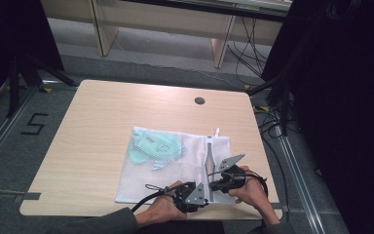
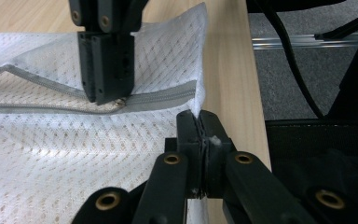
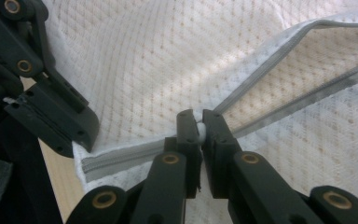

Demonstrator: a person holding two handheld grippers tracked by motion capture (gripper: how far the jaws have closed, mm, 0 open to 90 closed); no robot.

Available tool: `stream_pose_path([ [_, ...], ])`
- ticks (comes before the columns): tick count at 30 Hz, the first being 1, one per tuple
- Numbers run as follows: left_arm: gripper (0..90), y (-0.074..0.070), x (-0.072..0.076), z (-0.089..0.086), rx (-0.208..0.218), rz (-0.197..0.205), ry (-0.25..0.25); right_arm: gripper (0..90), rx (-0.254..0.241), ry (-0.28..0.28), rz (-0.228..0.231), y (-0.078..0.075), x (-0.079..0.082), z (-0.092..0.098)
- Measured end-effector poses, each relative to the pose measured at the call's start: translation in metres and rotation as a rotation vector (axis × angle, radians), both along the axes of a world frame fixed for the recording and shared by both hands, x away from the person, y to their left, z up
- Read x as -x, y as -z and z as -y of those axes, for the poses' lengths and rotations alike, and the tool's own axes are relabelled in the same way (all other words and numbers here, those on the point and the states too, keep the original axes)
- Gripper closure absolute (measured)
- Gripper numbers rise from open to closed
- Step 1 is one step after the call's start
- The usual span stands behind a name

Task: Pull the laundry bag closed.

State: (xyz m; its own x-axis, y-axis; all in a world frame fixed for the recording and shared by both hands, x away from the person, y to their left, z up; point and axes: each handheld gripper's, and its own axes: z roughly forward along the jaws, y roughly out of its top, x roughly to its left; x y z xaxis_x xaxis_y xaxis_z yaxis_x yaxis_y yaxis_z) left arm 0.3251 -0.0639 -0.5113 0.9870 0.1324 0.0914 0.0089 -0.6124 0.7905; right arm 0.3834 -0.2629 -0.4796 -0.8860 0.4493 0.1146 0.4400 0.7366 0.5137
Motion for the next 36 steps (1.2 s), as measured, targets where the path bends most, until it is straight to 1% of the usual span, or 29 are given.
stream_pose_path([
  [3, 88.3, -0.001, 0.0, -0.001, -0.002, 0.005, 0.003, 86.6, 0.001, 0.005, 0.002, 0.0, -0.002, 0.0],
  [4, 88.3, -0.002, -0.001, -0.001, -0.003, 0.015, 0.008, 86.5, 0.001, 0.005, 0.005, 0.0, -0.002, 0.0],
  [8, 88.2, -0.002, 0.0, -0.002, 0.0, 0.012, 0.008, 86.5, 0.0, 0.006, 0.006, 0.0, -0.004, 0.0],
  [9, 88.2, -0.002, 0.001, -0.002, 0.003, -0.002, 0.0, 86.5, 0.001, 0.008, 0.009, 0.0, -0.005, 0.0],
  [10, 88.2, -0.002, 0.001, -0.002, -0.002, -0.002, 0.008, 86.5, -0.001, 0.011, 0.009, 0.0, -0.005, 0.0],
  [11, 88.2, -0.002, 0.001, -0.002, -0.003, 0.0, 0.009, 86.5, -0.002, 0.013, 0.009, 0.0, -0.006, 0.0],
  [12, 88.2, -0.003, 0.0, -0.003, -0.003, 0.012, 0.014, 86.5, -0.003, 0.011, 0.011, 0.0, -0.007, 0.001],
  [13, 88.3, -0.003, 0.001, -0.003, -0.001, 0.006, 0.01, 86.6, -0.001, 0.009, 0.016, 0.0, -0.008, 0.001],
  [14, 88.4, -0.003, 0.002, -0.002, -0.009, 0.02, 0.026, 86.5, 0.003, 0.009, 0.01, -0.001, -0.008, 0.001],
  [16, 88.4, -0.003, 0.003, -0.002, -0.013, 0.022, 0.023, 86.5, 0.004, 0.014, 0.021, 0.0, -0.01, 0.001],
  [18, 88.3, -0.003, 0.003, -0.002, -0.01, 0.014, 0.024, 86.6, 0.004, 0.008, 0.023, 0.0, -0.012, 0.001],
  [19, 88.3, -0.003, 0.003, -0.003, -0.005, 0.016, 0.016, 86.5, 0.005, 0.012, 0.024, 0.0, -0.012, 0.0],
  [20, 88.3, -0.003, 0.002, -0.003, -0.006, 0.014, 0.02, 86.5, 0.01, 0.019, 0.024, -0.001, -0.012, 0.0],
  [21, 88.3, -0.003, 0.002, -0.003, -0.004, 0.0, 0.016, 86.5, 0.007, 0.028, 0.02, -0.001, -0.012, 0.0],
  [22, 88.3, -0.003, 0.003, -0.004, 0.0, -0.003, 0.014, 86.5, 0.01, 0.021, 0.032, -0.001, -0.014, 0.001],
  [24, 88.4, -0.004, 0.003, -0.004, 0.003, 0.006, 0.014, 86.5, 0.015, 0.031, 0.028, -0.001, -0.015, 0.001],
  [25, 88.4, -0.004, 0.004, -0.004, 0.006, 0.002, 0.013, 86.5, 0.015, 0.039, 0.032, -0.001, -0.016, 0.001],
  [26, 88.4, -0.004, 0.003, -0.004, -0.005, 0.01, 0.013, 86.6, 0.011, 0.025, 0.034, -0.001, -0.017, 0.001],
  [27, 88.3, -0.004, 0.003, -0.005, -0.005, 0.007, 0.012, 86.6, -0.002, 0.027, 0.041, 0.0, -0.018, 0.001],
  [28, 88.3, -0.004, 0.003, -0.005, -0.003, 0.007, 0.009, 86.5, 0.016, 0.041, 0.03, -0.001, -0.018, 0.001],
  [29, 88.3, -0.004, 0.003, -0.005, 0.0, 0.001, 0.01, 86.6, 0.013, 0.018, 0.036, -0.001, -0.02, 0.001],
  [31, 88.3, -0.004, 0.003, -0.005, 0.001, 0.002, 0.011, 86.5, 0.024, 0.04, 0.043, -0.002, -0.02, 0.0],
  [32, 88.4, -0.004, 0.003, -0.005, 0.001, 0.002, 0.011, 86.6, 0.018, 0.029, 0.051, -0.002, -0.022, 0.001],
  [33, 88.4, -0.004, 0.003, -0.005, 0.0, 0.003, 0.011, 86.5, 0.017, 0.032, 0.056, -0.002, -0.023, 0.001],
  [34, 88.4, -0.004, 0.003, -0.005, 0.0, 0.006, 0.011, 86.6, -0.003, 0.05, 0.059, 0.0, -0.023, 0.0],
  [35, 88.4, -0.004, 0.003, -0.005, 0.004, -0.001, 0.006, 86.5, 0.003, 0.051, 0.051, -0.001, -0.023, 0.0],
  [36, 88.4, -0.004, 0.002, -0.005, 0.004, 0.006, 0.012, 86.5, 0.001, 0.05, 0.057, -0.001, -0.023, 0.0],
])
